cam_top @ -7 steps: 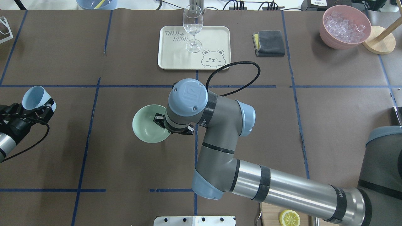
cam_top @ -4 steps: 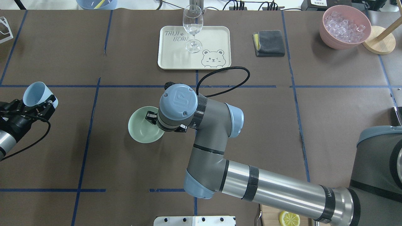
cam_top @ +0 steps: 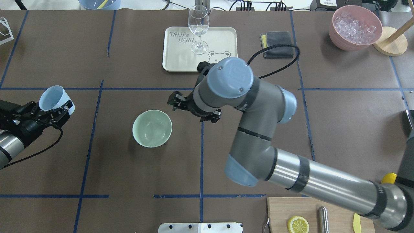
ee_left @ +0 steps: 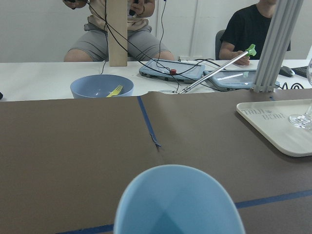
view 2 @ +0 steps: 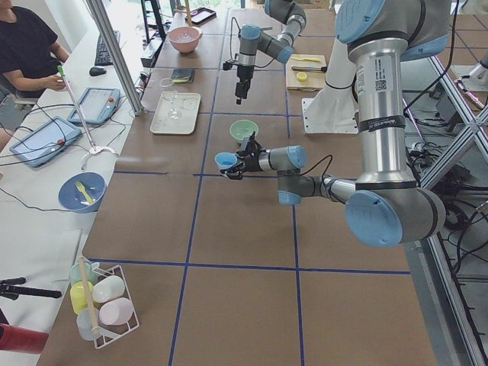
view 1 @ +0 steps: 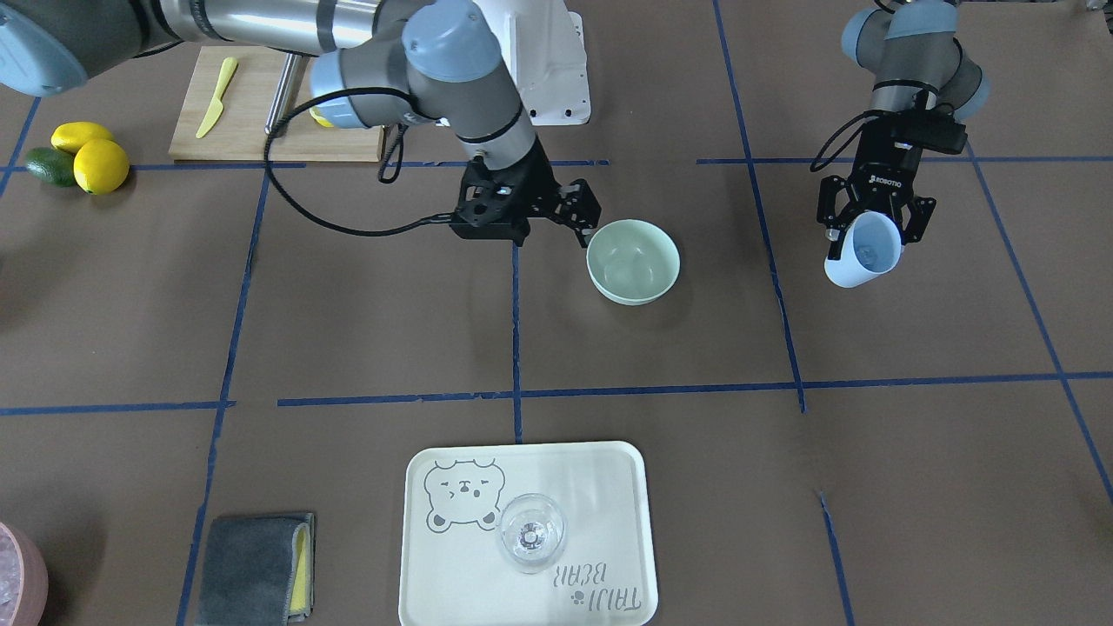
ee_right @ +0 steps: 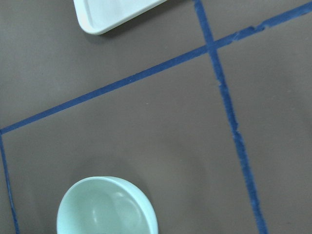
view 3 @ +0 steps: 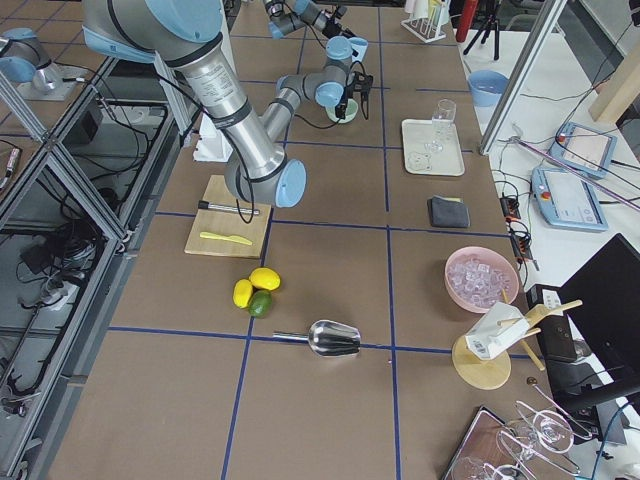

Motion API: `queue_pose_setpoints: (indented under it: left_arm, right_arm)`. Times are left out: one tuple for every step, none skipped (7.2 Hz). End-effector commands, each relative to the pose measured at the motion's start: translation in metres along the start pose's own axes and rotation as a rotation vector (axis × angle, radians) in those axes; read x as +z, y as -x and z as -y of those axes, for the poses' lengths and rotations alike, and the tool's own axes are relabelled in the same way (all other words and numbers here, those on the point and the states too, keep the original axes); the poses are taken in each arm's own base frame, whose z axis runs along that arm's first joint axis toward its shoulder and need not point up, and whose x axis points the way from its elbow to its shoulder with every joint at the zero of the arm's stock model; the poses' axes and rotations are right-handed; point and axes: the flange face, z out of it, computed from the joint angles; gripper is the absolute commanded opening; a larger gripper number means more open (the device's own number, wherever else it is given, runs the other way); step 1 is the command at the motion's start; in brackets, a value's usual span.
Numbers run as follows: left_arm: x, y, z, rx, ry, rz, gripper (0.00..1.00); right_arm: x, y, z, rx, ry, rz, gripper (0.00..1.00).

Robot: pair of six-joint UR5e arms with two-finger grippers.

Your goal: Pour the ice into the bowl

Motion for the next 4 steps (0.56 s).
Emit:
queue_pose_setpoints:
  left_arm:
    - [-0.005, -0.012, 0.02, 0.007, -0.063, 0.009, 0.0]
    - [0.001, -0.014, 0.017, 0.048, -0.104, 0.11, 0.0]
    - [0.018, -0.049, 0.012, 0.11, -0.077, 0.165, 0.0]
    - [0.02, -0.093, 0.002, 0.173, -0.077, 0.209, 0.0]
  right_arm:
    - [-0.049, -0.082, 0.031, -0.071, 0.002, -0.016, 1.0]
    - [-0.053, -0.11, 0.037, -0.111, 0.006, -0.033, 1.0]
    - [-0.057, -0.125, 0.041, -0.118, 0.008, -0.045, 1.0]
    - [-0.059, -0.14, 0.041, -0.135, 0.007, -0.056, 1.0]
